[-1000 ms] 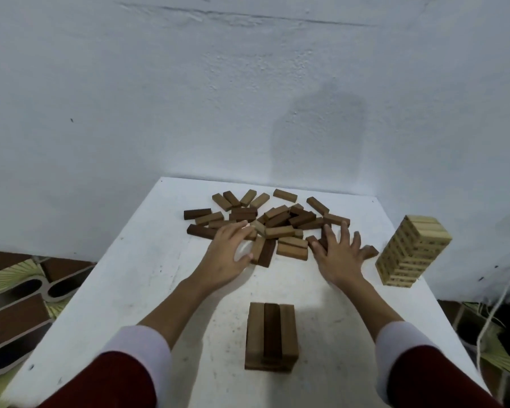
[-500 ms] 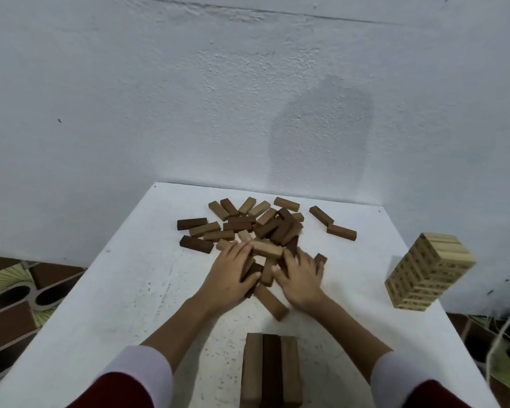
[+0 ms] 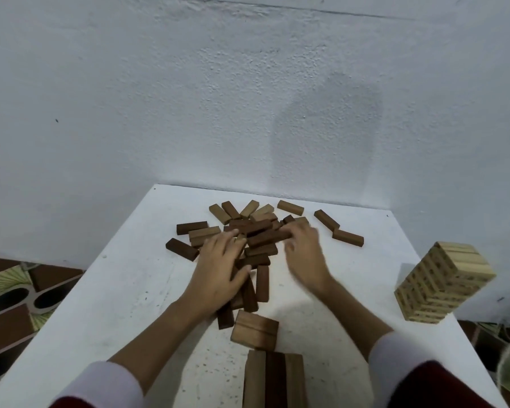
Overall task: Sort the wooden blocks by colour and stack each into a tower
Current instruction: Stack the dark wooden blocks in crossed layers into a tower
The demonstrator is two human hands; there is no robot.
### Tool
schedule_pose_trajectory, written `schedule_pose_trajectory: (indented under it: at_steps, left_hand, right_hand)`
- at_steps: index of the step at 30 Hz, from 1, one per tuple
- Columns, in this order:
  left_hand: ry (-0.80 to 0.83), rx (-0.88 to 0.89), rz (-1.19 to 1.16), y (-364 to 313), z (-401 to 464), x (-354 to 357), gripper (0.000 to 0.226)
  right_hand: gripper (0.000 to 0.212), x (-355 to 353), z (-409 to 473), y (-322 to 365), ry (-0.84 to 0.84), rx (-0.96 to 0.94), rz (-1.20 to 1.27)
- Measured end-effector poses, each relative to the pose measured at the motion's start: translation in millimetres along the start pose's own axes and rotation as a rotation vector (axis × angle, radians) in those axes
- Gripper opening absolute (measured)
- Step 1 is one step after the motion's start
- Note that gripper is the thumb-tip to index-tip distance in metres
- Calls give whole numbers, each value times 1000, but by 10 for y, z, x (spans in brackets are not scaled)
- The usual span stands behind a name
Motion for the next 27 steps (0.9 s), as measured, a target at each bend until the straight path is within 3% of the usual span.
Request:
schedule_pose_trajectory:
  at_steps: [3, 6, 8, 15, 19, 22, 25, 27]
  left_hand:
    - [204, 196, 35, -330, 122, 253, 70]
    - [488, 369, 172, -518, 59, 525, 69]
    - [545, 435, 212, -500, -7, 584, 63]
    - [324, 505, 226, -303, -111, 451, 38]
    - [240, 514, 234, -281, -199, 355, 36]
    - [211, 523, 204, -254, -290, 270, 32]
    - [126, 492, 136, -215, -355, 66, 32]
    - [46, 408, 46, -153, -390, -118, 30]
  right_hand:
    - [33, -138, 361, -529, -29, 228, -186]
    - [41, -159, 486, -987, 141, 460, -378]
    - [42, -90, 543, -1114, 217, 468, -430]
    - [49, 155, 416, -839, 223, 346, -356]
    - [52, 251, 188, -556, 182, 334, -322]
    - [43, 305, 29, -342, 239, 304, -173]
    - [18, 232, -120, -86, 238, 204, -82]
    - [21, 97, -204, 113, 189, 113, -86]
Point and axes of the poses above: each hand's wrist, its own z-axis towards the middle knuckle, its own x-axis out of the palm, y = z × x, the point moved 6 cm from there along z, towards the middle knuckle, and after that the axes turned 4 degrees about -z, right-handed, at the moved point
